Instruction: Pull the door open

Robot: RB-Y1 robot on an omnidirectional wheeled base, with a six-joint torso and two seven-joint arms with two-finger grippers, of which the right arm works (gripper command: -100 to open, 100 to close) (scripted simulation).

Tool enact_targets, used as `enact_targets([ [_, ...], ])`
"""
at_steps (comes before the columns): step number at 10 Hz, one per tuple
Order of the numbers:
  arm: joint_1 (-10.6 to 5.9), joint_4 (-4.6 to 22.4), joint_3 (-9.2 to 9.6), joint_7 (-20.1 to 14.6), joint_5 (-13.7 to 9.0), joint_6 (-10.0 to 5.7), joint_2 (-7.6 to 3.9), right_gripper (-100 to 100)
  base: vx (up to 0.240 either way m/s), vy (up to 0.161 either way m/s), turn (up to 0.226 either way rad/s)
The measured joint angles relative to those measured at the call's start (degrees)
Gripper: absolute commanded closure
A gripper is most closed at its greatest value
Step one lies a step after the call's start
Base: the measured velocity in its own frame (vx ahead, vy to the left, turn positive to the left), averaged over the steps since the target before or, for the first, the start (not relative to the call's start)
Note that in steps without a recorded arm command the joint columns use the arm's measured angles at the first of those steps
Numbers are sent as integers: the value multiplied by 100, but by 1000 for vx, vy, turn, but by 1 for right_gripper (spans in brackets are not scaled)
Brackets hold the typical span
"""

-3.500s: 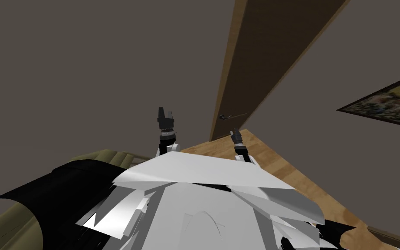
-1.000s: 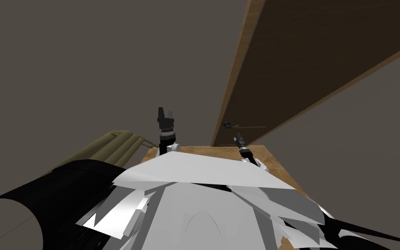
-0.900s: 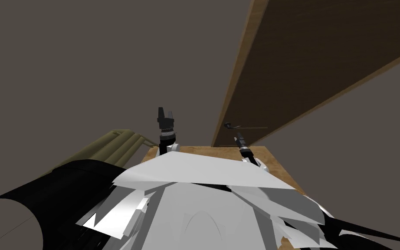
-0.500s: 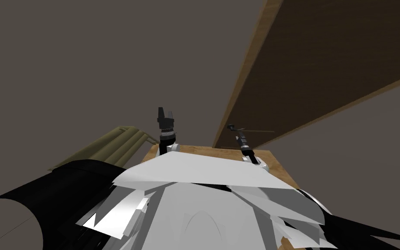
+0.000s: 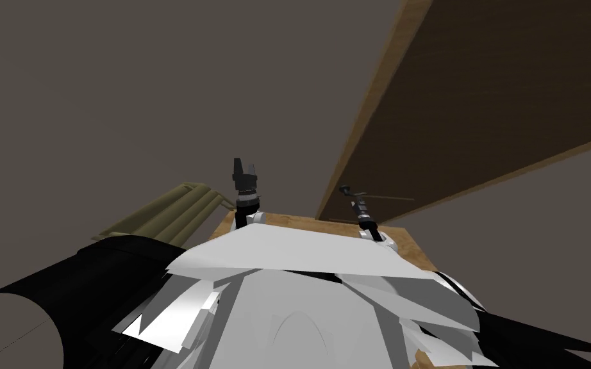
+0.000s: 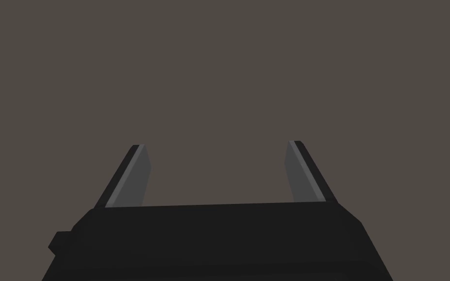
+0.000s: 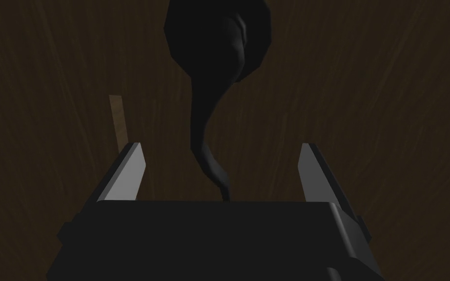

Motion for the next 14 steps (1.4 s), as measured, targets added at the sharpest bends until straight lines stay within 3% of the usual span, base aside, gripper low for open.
enact_targets([
  [1, -206, 395, -77, 0, 18, -120, 36, -100, 34, -18, 217],
  [5, -593, 1030, -484, 34, 62, -180, 129, -100, 36, -26, 166],
  [6, -604, 1035, -495, 37, 63, -172, 131, 100, -2, 3, -35],
  [12, -588, 1037, -489, 28, 57, -167, 126, 100, -20, -7, 7],
  [14, -545, 967, -416, -69, 97, -208, 60, 100, -142, -59, 72],
])
